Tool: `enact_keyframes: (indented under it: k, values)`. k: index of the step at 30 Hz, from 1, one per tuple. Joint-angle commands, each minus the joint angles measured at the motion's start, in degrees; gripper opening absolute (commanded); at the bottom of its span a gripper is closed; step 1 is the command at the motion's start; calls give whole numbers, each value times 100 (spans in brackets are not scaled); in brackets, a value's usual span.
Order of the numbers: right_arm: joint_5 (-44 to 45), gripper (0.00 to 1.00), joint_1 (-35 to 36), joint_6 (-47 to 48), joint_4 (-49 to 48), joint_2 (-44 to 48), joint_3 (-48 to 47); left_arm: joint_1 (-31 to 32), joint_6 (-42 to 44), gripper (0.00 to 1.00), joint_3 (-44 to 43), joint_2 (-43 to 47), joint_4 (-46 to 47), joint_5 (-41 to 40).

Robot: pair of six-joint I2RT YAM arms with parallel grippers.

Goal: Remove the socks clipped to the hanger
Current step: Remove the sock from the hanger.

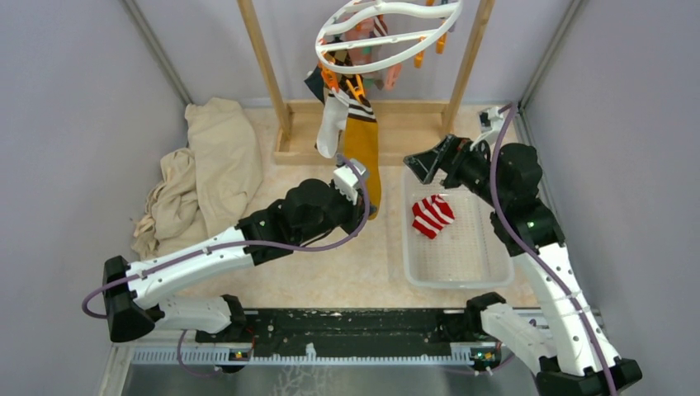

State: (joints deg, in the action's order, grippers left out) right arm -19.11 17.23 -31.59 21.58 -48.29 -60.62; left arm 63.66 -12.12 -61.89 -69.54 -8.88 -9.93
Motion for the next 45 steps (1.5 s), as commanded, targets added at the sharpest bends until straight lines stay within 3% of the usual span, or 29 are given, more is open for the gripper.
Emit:
enact_keyframes:
  k: [1, 14, 24, 30, 45]
  values:
    - [153, 98, 28, 247, -300, -202, -649, 0, 121, 0, -5, -56, 203, -1]
    - [3, 98, 31, 172, -904, -325, -614, -125, 49, 0, -266, -218, 195, 112]
    - [-9, 98, 31, 101, -901, -106, -137, -287, -316, 0, -584, -553, 466, 935]
    - [-9, 99, 27, 92, -881, 63, 32, -674, -892, 0, -504, -609, 1128, 2217]
    - [-154, 98, 30, 49, -987, 211, 397, -706, -1136, 2, -505, -759, 1384, 2619]
